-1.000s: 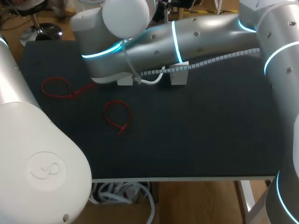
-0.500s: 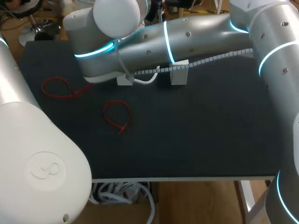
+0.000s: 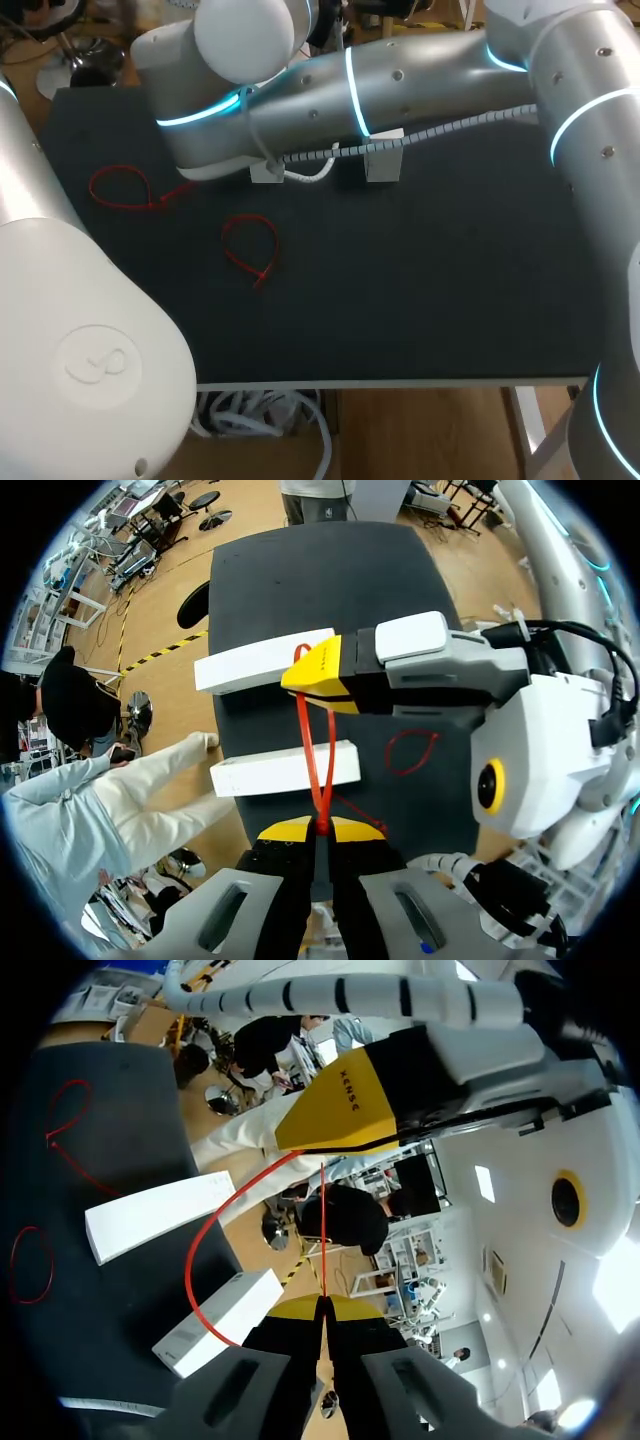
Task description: Grab the tape and strap the tape.
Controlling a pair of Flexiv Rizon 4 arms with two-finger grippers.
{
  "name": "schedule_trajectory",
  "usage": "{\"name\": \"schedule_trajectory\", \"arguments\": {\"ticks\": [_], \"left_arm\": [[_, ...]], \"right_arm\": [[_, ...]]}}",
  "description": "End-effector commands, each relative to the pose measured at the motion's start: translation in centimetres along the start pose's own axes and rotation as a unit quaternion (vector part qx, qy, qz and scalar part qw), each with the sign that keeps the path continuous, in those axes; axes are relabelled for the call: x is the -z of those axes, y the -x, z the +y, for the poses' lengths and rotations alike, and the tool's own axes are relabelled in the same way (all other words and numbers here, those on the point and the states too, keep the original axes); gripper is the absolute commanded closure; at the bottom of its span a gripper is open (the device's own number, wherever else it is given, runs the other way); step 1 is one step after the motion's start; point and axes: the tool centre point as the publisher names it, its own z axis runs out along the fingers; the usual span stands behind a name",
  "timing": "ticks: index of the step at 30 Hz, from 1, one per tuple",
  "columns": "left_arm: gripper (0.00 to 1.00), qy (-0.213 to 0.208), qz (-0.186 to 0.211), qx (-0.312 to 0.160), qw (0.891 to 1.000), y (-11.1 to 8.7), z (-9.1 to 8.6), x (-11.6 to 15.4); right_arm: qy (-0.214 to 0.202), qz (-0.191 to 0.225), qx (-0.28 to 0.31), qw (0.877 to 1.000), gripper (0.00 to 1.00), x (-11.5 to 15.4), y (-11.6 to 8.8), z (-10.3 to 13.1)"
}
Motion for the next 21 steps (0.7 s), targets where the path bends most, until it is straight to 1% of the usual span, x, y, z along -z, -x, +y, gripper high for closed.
{"name": "schedule_trajectory", "arguments": {"ticks": [1, 21], "left_arm": [[1.0, 0.002, 0.002, 0.0, 1.0, 0.08, -0.06, 0.15], [1.0, 0.002, 0.002, 0.0, 1.0, 0.08, -0.06, 0.15]], "right_arm": [[-0.004, 0.003, 0.002, 1.0, 1.0, -0.01, 0.06, 0.42], [0.001, 0.007, 0.004, 1.0, 1.0, 0.08, -0.29, 1.41]]}}
